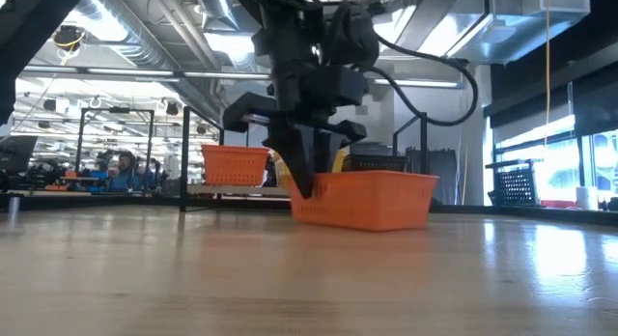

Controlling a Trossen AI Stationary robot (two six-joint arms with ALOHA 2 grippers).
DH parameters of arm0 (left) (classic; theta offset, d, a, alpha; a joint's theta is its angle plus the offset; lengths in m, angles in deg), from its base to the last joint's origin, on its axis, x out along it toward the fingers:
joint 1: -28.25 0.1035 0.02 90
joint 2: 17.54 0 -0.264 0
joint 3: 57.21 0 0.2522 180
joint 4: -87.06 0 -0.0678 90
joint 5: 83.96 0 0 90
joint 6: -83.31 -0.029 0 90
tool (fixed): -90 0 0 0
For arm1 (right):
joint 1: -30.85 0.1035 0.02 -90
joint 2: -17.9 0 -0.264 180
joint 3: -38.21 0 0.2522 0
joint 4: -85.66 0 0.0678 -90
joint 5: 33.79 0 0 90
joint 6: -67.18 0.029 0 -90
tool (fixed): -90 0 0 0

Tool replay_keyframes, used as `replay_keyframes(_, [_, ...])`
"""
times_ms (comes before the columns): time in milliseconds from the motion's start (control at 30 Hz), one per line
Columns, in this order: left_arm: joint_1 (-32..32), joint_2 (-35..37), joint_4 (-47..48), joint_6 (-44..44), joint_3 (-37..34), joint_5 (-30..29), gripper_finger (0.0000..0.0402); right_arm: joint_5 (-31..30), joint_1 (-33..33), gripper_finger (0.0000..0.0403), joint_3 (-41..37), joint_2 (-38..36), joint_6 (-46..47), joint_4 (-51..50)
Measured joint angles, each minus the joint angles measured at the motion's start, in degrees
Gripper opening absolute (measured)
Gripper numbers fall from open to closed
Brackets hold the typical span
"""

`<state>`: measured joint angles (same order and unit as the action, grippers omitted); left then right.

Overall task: Stack baskets on shelf by color
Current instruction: Stack the orange bin on the stacked bins on the shelf

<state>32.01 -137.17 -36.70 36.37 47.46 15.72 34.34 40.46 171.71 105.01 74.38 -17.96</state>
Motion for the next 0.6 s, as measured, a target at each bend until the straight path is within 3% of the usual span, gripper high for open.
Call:
replay_keyframes(467, [-0.04, 0.0, -0.11, 1.9, 0.0, 0.03, 0.0077, 0.02, 0.0, 0.0106, 0.0, 0.0, 1.62, 0.0])
replay_keyframes(600, [-0.49, 0.0, -0.11, 1.88, 0.0, -0.2, 0.0059, 0.02, 0.0, 0.0106, 0.0, 0.0, 1.57, 0.0])
